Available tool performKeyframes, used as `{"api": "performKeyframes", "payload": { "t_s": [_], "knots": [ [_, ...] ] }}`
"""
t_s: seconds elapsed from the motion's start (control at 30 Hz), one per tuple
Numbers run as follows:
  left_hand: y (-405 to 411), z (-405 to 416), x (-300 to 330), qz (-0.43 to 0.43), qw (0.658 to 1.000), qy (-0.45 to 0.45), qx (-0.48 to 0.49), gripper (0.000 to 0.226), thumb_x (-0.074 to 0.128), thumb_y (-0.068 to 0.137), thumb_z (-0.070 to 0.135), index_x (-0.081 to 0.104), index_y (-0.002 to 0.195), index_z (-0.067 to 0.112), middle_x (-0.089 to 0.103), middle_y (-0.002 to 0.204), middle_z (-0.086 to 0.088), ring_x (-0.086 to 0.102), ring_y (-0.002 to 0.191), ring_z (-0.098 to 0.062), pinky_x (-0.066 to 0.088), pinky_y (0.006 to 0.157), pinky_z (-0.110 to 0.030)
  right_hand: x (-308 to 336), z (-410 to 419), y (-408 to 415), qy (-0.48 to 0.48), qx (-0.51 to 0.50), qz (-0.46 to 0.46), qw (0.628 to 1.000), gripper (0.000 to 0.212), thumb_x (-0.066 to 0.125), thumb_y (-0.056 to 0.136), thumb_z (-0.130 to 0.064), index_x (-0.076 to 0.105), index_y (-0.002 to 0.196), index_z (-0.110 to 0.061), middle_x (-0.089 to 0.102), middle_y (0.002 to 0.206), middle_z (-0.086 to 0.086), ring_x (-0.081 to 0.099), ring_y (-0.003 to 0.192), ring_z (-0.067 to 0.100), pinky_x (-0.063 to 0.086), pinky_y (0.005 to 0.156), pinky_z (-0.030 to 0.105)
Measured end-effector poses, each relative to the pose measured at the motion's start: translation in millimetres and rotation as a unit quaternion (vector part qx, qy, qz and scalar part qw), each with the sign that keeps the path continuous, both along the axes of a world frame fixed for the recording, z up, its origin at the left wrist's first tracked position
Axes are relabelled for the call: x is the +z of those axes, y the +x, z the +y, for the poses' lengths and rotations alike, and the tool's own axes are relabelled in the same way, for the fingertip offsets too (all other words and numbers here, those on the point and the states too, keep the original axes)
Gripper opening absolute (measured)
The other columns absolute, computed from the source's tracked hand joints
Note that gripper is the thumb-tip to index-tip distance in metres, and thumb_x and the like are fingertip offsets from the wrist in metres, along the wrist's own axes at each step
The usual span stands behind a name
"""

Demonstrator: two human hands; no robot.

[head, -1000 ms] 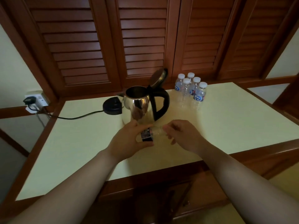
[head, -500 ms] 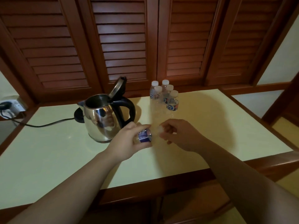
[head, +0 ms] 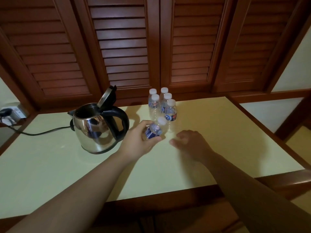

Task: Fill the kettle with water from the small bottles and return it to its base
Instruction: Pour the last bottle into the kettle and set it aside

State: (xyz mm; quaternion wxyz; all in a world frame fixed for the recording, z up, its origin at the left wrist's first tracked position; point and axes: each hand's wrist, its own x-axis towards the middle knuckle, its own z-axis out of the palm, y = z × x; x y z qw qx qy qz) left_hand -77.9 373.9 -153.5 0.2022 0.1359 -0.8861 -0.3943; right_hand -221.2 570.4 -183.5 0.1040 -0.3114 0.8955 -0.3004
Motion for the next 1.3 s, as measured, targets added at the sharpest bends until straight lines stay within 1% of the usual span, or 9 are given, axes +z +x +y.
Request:
{"api": "performKeyframes", "payload": {
  "t_s": [0.1,0.2,0.3,0.5,0.7,0.9,1.0,1.13,1.3],
  "knots": [
    [-13,3,-6,0.009,0.997,0.064,0.031,0.046,0.088,0.079,0.038,0.061,0.116,0.033,0.073,0.102,0.018,0.067,0.091,0.006,0.048,0.073,-0.01,-17,2,1,0.075,0.009,0.033,0.997,0.073,0.06,0.082,-0.074,0.057,0.141,-0.032,0.049,0.148,-0.008,0.039,0.138,0.02,0.032,0.112,0.039],
    [-25,4,-12,0.021,0.993,0.104,0.054,0.046,0.087,0.081,0.033,0.06,0.116,0.027,0.071,0.104,0.019,0.066,0.091,0.009,0.05,0.076,-0.015,-36,3,7,0.074,0.02,0.122,0.989,0.075,0.052,0.084,-0.077,0.054,0.144,-0.033,0.044,0.153,-0.008,0.034,0.143,0.019,0.027,0.119,0.039],
    [-37,5,-13,0.028,0.991,0.108,0.068,0.047,0.087,0.082,0.03,0.059,0.12,0.026,0.069,0.106,0.019,0.065,0.091,0.01,0.048,0.073,-0.01,-45,3,4,0.061,0.024,0.146,0.987,0.08,0.043,0.082,-0.081,0.055,0.143,-0.031,0.046,0.15,-0.008,0.035,0.142,0.019,0.029,0.118,0.04],
    [-62,-1,-20,0.019,0.989,0.089,0.115,0.043,0.088,0.077,0.03,0.057,0.106,0.03,0.069,0.105,0.012,0.069,0.095,-0.01,0.059,0.087,-0.038,-49,2,3,0.036,0.022,0.162,0.986,0.08,0.045,0.08,-0.081,0.061,0.138,-0.028,0.052,0.143,-0.007,0.042,0.136,0.02,0.034,0.114,0.042],
    [-75,-5,-23,0.014,0.99,0.043,0.132,0.059,0.078,0.069,0.052,0.066,0.121,0.026,0.068,0.108,0.006,0.066,0.095,-0.01,0.058,0.087,-0.04,-50,3,0,0.039,0.025,0.161,0.986,0.082,0.043,0.08,-0.082,0.06,0.14,-0.029,0.05,0.146,-0.007,0.039,0.138,0.018,0.031,0.115,0.039],
    [-75,0,-26,-0.002,0.984,0.083,0.157,0.067,0.087,0.075,0.035,0.055,0.131,0.021,0.067,0.109,0.008,0.066,0.098,-0.012,0.05,0.075,-0.025,-50,3,1,0.033,0.019,0.164,0.986,0.08,0.046,0.078,-0.081,0.063,0.137,-0.029,0.053,0.143,-0.007,0.043,0.135,0.02,0.034,0.113,0.041],
    [-65,0,-35,-0.014,0.983,0.094,0.157,0.067,0.092,0.07,0.04,0.051,0.123,0.029,0.064,0.109,0.011,0.064,0.099,-0.01,0.049,0.08,-0.024,-49,3,0,0.034,0.018,0.167,0.985,0.08,0.046,0.079,-0.082,0.063,0.136,-0.029,0.053,0.141,-0.009,0.044,0.134,0.019,0.035,0.112,0.041],
    [-34,-13,-55,-0.026,0.994,-0.008,0.11,0.049,0.088,0.077,0.038,0.064,0.117,0.025,0.064,0.1,0.012,0.061,0.093,-0.006,0.048,0.08,-0.021,-48,3,0,0.046,0.021,0.171,0.984,0.081,0.043,0.079,-0.084,0.06,0.138,-0.031,0.051,0.143,-0.011,0.041,0.136,0.017,0.034,0.113,0.04],
    [17,-31,-73,-0.036,0.988,-0.149,-0.01,0.03,0.075,0.089,0.037,0.074,0.115,0.022,0.067,0.117,0.016,0.061,0.111,-0.002,0.048,0.102,-0.026,-49,1,5,0.022,0.026,0.195,0.98,0.07,0.054,0.083,-0.074,0.065,0.133,-0.026,0.06,0.135,-0.008,0.051,0.129,0.02,0.038,0.108,0.039]
  ]
}}
